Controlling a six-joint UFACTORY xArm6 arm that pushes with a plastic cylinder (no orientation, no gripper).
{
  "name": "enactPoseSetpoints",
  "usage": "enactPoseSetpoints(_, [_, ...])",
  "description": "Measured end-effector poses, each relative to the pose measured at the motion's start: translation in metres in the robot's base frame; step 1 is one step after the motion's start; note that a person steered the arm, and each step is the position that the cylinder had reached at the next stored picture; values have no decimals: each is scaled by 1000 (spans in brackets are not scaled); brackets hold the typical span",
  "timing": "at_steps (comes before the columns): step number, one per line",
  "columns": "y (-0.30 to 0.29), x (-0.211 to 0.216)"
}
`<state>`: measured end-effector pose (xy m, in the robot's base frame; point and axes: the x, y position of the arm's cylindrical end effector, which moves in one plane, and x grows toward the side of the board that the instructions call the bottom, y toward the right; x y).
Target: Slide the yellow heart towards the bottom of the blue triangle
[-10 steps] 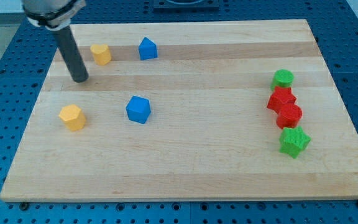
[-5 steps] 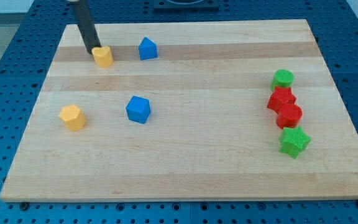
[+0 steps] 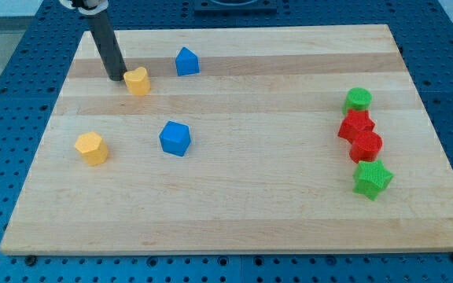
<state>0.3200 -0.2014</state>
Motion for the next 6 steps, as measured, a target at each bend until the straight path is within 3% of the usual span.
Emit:
enactPoseSetpoints(3, [73,21])
enactPoseSetpoints(5, [51,21])
enactPoseSetpoints(6, [30,42])
